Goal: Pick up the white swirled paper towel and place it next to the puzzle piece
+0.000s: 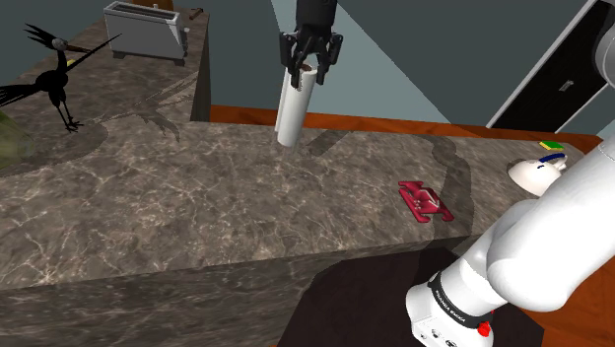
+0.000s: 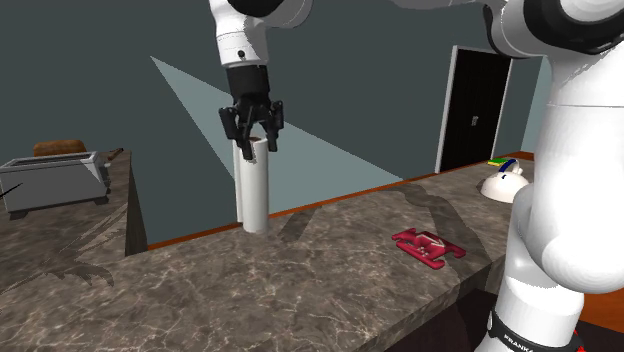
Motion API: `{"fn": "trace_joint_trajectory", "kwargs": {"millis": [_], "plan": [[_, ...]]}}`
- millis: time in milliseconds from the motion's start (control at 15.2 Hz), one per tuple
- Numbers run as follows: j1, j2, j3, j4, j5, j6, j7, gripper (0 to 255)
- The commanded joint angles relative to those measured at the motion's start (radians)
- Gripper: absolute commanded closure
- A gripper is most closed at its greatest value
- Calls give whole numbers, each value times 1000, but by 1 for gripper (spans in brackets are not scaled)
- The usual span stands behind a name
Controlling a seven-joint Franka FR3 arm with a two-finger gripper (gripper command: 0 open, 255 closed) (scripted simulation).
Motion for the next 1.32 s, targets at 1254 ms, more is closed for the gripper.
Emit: {"fn": "trace_joint_trajectory", "kwargs": {"millis": [1254], "plan": [[15,122,9,450,-24,-330,8,255]]}}
